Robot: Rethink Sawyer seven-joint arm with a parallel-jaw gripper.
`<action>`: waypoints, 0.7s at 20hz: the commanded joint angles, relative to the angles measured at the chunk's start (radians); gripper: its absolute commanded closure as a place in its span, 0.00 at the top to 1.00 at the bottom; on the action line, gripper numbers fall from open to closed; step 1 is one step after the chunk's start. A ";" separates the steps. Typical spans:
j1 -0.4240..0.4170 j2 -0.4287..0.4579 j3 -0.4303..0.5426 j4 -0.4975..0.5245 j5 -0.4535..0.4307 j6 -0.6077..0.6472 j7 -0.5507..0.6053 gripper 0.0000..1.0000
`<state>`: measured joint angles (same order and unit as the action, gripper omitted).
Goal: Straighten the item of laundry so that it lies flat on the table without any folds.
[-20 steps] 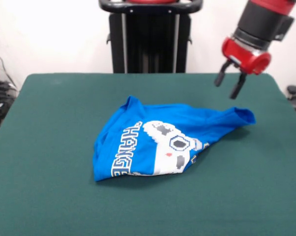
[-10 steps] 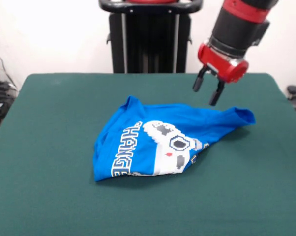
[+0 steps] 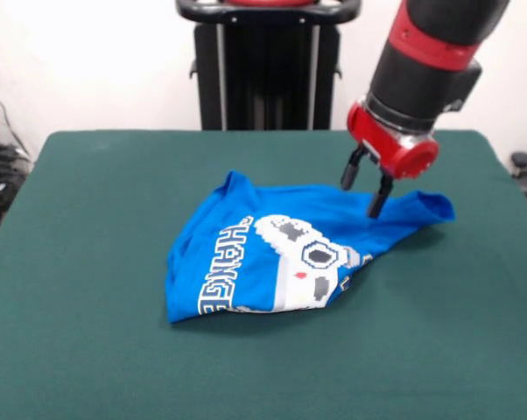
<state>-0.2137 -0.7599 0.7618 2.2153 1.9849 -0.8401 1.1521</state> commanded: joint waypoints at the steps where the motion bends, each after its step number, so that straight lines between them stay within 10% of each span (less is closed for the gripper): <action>1: -0.024 0.156 0.111 -0.198 -0.013 -0.109 -0.390 1.00; 14: -0.042 0.215 0.069 -0.303 -0.110 -0.125 -0.437 1.00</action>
<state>-0.2384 -0.6038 0.7738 2.0239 1.8910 -0.9041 1.0627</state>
